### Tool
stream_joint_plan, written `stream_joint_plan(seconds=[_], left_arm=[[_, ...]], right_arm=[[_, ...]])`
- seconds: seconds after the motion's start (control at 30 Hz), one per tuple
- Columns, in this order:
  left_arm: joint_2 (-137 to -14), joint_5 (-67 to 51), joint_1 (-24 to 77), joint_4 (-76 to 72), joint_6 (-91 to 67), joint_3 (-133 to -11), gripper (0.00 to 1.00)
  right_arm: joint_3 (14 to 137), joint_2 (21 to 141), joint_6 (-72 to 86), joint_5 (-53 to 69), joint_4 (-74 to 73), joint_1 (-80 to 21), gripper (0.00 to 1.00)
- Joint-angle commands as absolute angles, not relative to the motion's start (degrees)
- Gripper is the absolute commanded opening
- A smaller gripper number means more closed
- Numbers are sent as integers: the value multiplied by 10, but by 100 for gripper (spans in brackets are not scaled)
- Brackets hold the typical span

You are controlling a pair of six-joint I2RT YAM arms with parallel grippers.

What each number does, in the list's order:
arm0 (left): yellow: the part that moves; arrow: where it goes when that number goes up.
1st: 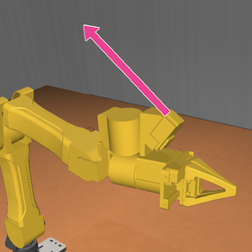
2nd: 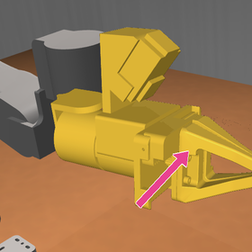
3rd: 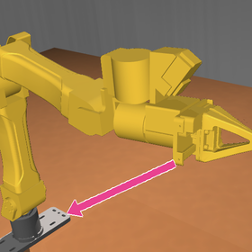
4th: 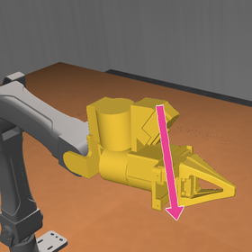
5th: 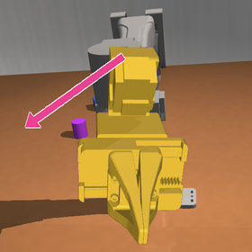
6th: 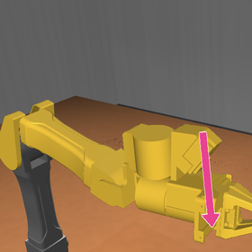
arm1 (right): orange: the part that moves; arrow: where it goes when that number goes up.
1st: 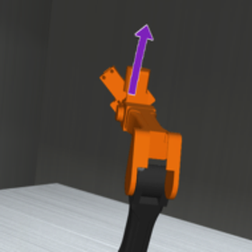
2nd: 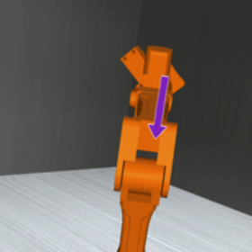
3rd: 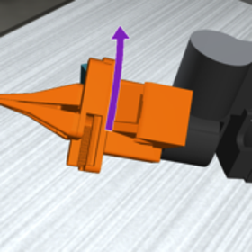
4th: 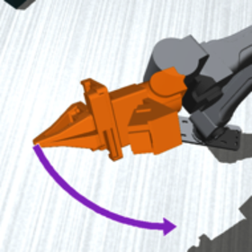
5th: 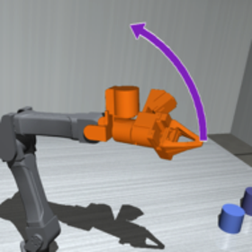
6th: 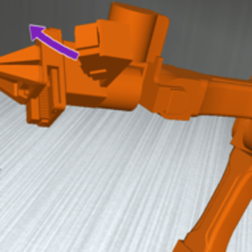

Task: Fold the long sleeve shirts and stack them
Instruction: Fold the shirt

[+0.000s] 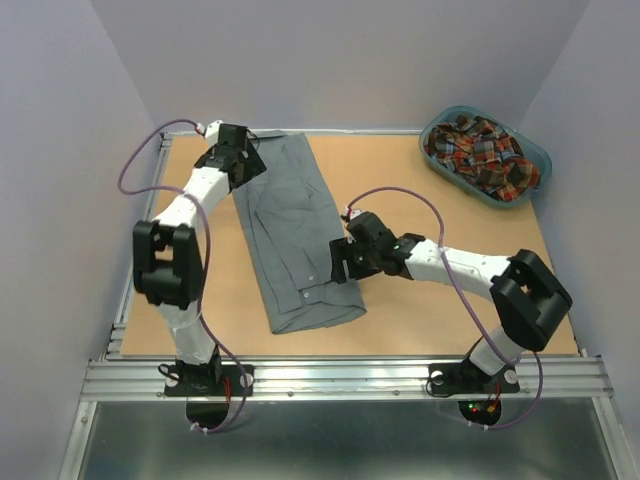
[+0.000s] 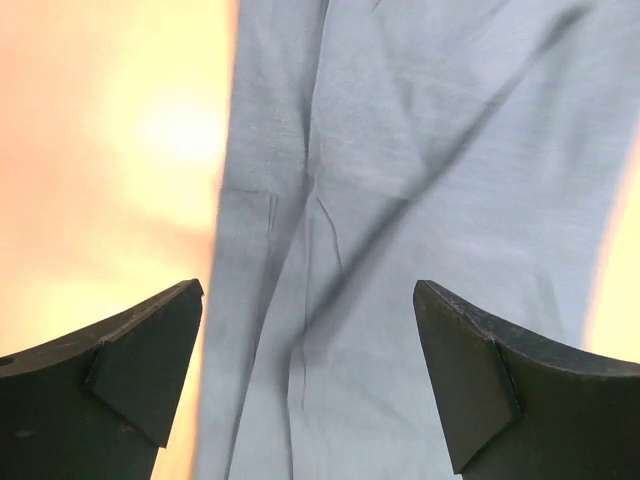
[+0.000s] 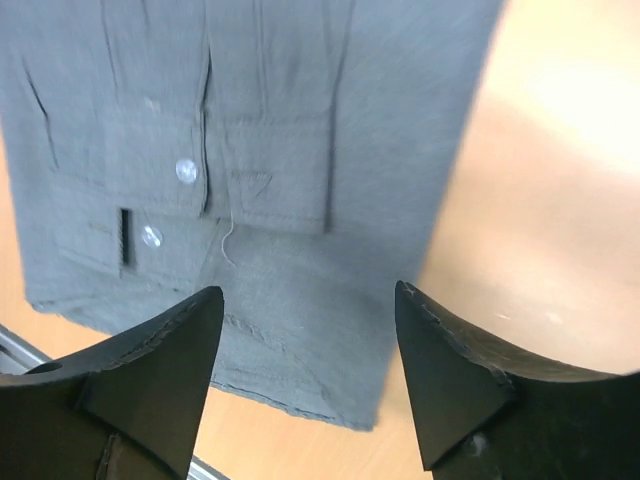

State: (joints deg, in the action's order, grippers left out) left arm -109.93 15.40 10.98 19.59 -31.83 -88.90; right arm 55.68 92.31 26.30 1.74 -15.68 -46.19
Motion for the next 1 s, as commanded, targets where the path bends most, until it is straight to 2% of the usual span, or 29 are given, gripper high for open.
stream_joint_plan(seconds=[0.0, 0.13, 0.27, 0.37, 0.43, 0.47, 0.6, 0.7, 0.97], left_arm=[[-892, 140, 108, 198, -349, -796, 99], [-759, 90, 112, 189, -367, -652, 99], [-632, 30, 135, 192, -404, -485, 98], [-555, 4, 179, 206, -451, -400, 97], [-518, -13, 219, 209, -481, -349, 96], [-510, -18, 229, 207, -490, -334, 95], [-513, -38, 256, 204, -517, -292, 91], [-524, -35, 267, 214, -524, -281, 87], [-573, -18, 273, 272, -515, -291, 76]], right_arm=[[573, 848, 262, -33, -162, -456, 76], [547, 782, 288, -103, -163, -454, 89], [508, 748, 312, -101, -166, -449, 100], [483, 743, 346, -73, -166, -446, 100], [471, 750, 365, -59, -166, -446, 96], [464, 752, 386, -55, -166, -444, 89], [436, 772, 410, -32, -165, -436, 75], [429, 784, 430, -5, -163, -432, 69], [419, 837, 442, 23, -163, -432, 66]])
